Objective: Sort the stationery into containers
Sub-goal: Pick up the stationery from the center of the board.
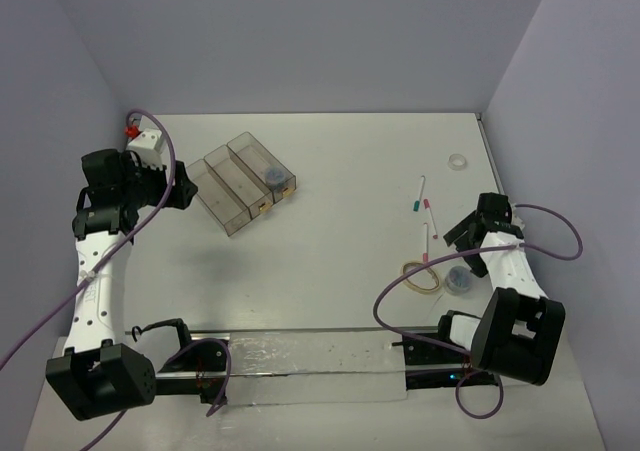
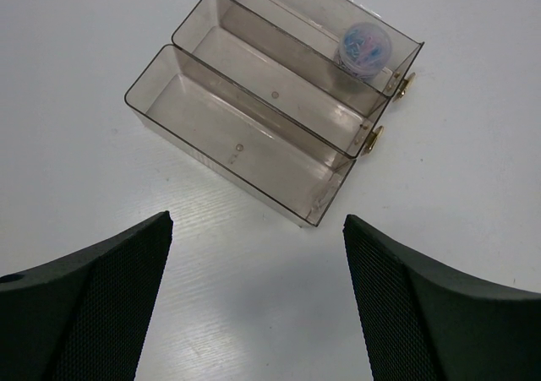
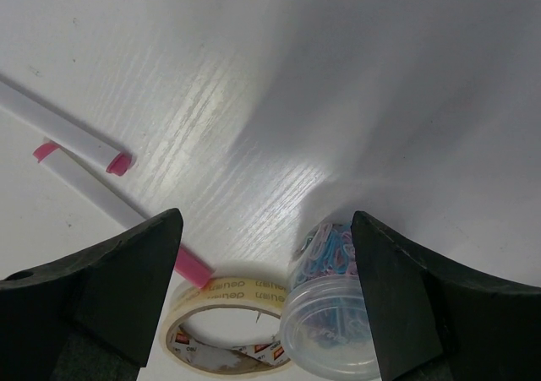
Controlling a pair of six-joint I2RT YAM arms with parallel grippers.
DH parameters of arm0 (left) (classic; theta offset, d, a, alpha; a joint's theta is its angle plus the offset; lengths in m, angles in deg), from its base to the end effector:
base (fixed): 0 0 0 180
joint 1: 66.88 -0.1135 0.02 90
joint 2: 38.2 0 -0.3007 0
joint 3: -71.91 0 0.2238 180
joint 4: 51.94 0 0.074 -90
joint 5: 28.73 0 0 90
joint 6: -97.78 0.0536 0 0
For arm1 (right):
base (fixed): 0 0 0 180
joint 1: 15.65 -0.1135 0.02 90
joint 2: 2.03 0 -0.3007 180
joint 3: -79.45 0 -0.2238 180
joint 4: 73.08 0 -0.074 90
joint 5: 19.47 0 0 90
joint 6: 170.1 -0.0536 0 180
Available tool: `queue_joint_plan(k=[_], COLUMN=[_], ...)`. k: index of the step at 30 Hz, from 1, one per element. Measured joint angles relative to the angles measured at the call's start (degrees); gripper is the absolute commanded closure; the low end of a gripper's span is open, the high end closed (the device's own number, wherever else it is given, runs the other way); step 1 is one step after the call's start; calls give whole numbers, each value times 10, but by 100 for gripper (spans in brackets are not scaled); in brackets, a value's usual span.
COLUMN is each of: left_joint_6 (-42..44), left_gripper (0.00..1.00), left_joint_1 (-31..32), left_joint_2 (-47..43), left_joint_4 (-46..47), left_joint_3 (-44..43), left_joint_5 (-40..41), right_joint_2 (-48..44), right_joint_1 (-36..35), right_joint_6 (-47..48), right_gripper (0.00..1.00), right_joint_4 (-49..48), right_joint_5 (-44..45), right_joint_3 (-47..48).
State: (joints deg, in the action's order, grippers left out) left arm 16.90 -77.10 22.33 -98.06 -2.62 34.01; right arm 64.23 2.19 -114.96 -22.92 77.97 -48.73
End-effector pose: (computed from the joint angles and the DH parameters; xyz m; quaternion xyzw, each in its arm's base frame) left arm 0.1936 0.0099 0.3648 0.1059 0.8515 -0.1243 0.4982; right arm 0.1599 -0.0588 0.2181 0.4449 0.8660 -0.0301 0.2263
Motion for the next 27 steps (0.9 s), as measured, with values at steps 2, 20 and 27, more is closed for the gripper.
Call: queue_joint_plan(k=[2, 20, 27], left_joint_6=[0, 1, 3], left_gripper=[11, 10, 10], left_joint_1=[0, 0, -4], left_joint_2=[0, 9, 11], left_joint_4=[1, 10, 11], left_joint_3=[4, 6, 6], left_joint_5=[0, -1, -5], right_joint_2=[3, 45, 18], right_joint_1=[-1, -65, -96], right_joint_6=[0, -61, -88], right_gripper=[13, 18, 17], right_joint_4=[0, 54, 88], right_joint_5=[0, 31, 39], right_joint_3=[0, -1, -2])
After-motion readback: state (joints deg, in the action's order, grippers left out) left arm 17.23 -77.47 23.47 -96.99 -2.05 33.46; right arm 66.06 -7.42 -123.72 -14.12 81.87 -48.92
